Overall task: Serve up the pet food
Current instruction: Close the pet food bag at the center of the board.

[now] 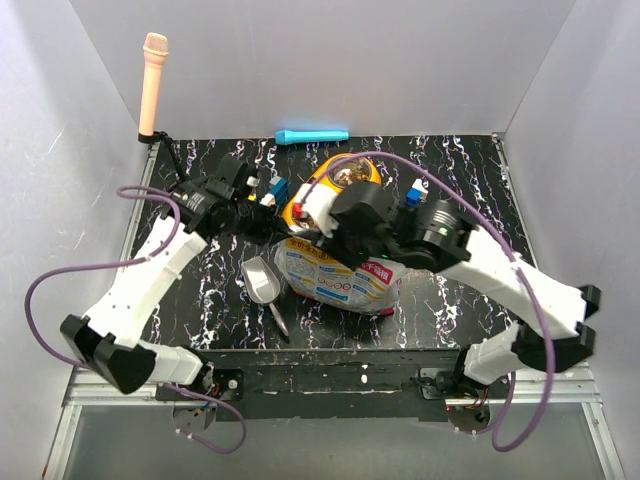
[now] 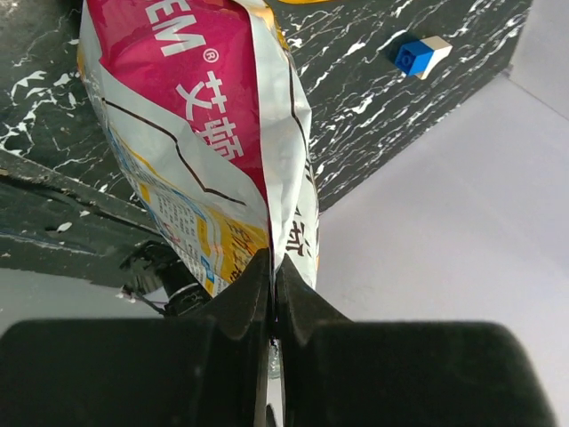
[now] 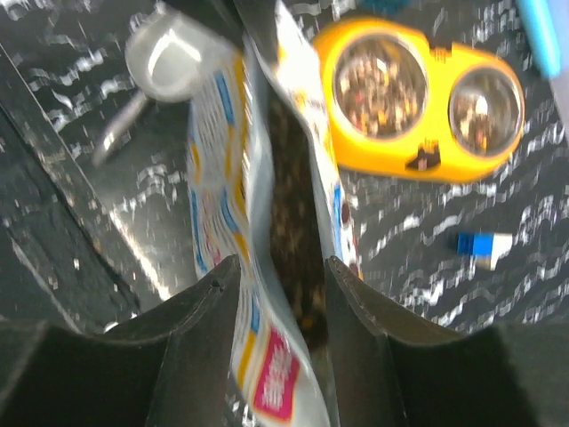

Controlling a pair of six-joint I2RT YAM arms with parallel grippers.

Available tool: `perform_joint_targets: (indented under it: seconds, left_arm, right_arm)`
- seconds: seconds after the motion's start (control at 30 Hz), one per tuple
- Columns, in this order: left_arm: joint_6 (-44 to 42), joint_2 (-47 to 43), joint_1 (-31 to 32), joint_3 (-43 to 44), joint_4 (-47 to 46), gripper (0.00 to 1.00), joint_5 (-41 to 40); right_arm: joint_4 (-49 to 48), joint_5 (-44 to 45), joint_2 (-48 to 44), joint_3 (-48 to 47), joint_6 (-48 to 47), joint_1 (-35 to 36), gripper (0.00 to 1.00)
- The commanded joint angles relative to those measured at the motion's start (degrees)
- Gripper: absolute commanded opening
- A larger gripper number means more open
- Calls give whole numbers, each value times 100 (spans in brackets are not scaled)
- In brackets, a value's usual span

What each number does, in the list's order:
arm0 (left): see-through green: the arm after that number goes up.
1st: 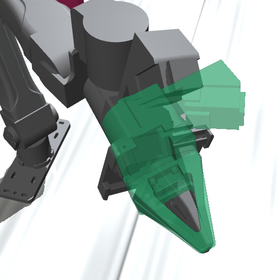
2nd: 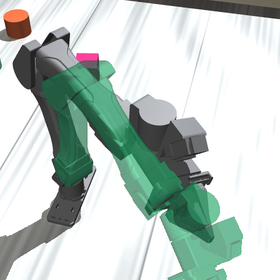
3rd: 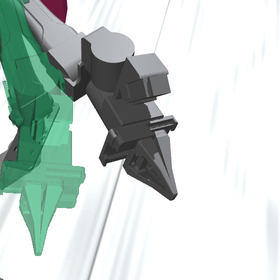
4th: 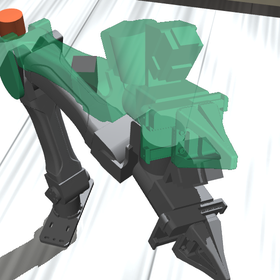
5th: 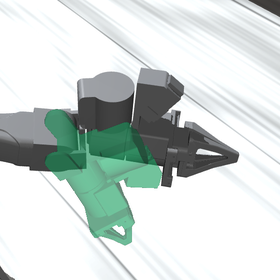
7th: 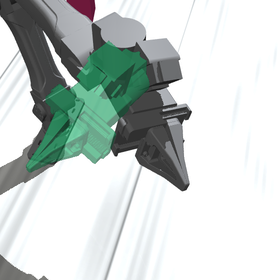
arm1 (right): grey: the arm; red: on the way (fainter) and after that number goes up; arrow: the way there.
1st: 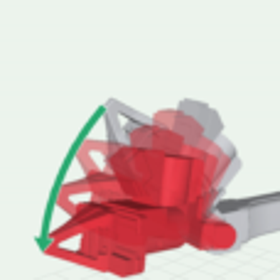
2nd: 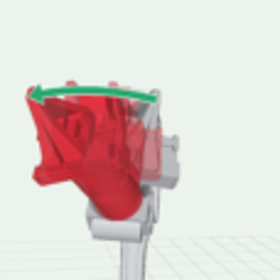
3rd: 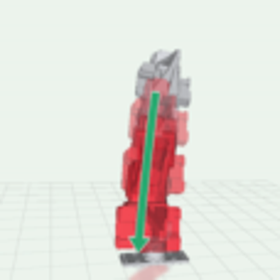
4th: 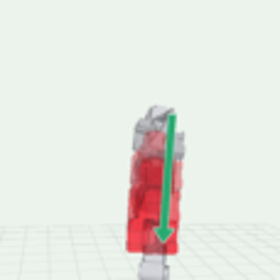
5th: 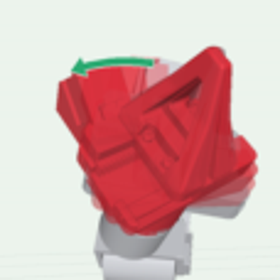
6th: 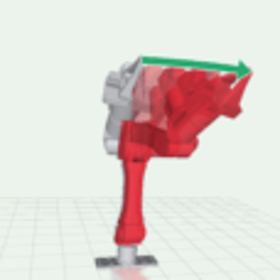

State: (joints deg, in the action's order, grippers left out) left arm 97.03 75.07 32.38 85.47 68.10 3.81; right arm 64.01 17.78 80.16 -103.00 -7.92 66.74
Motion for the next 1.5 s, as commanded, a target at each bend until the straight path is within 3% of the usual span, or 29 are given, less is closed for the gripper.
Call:
perform_joint_targets:
  seconds: [0.0, 0.1, 0.2, 0.37, 0.47, 0.63, 0.77, 0.87, 1.0, 1.07, 1.2, 1.23, 1.27, 1.3, 1.47]
  left_arm:
    - [-763, 463, -390, 917, 642, 0, 584]
    - [-949, 816, -601, 1374, 1108, 0, 1032]
    - [-967, 878, -768, 1288, 1083, 0, 1568]
    - [-564, 527, -979, 779, 566, 0, 2105]
    - [-177, 255, -1023, 445, 231, 0, 2290]
    - [52, 96, -1050, 119, 2, 0, 2519]
    - [-26, 157, -1076, 224, 2, 0, 2353]
    - [-88, 193, -1111, 303, 72, 0, 2177]
    - [-184, 166, -1146, 365, -42, 0, 1896]
    - [-255, 192, -1181, 453, 107, 0, 1799]
    - [-54, 149, -1190, 365, 73, 0, 1965]
    - [17, 131, -1190, 313, 20, 0, 2000]
    - [78, 105, -1190, 295, -33, 0, 2027]
    - [114, 96, -1190, 286, -42, 0, 2035]
    - [149, 78, -1190, 339, 2, 0, 2071]
  right_arm:
    - [-749, -222, 903, -1035, -719, 190, 50]
    - [-671, -222, 1518, -1660, -921, 234, 50]
    - [-609, -275, 1915, -1899, -913, 260, 48]
    - [-1021, -223, 1872, -1470, -684, 296, 47]
    - [-1355, 592, 1854, -1135, -614, 313, 45]
    - [-1181, 1324, 1942, -1038, -544, 322, 32]
    - [-987, 1570, 1819, -1011, -412, 357, 15]
    - [-882, 1544, 1635, -915, -307, 357, 1]
    - [-311, 1019, 1512, -915, -8, 340, 1]
    - [-135, 151, 1328, -880, 185, 261, 1]
    - [-249, -178, 967, -493, 362, 190, 1]
    - [-196, -83, 975, -475, 379, 190, 12]
    - [-100, 5, 1019, -467, 397, 190, 38]
    - [-47, 163, 1063, -458, 414, 190, 50]
    - [-448, 218, 853, -108, 433, 199, 58]
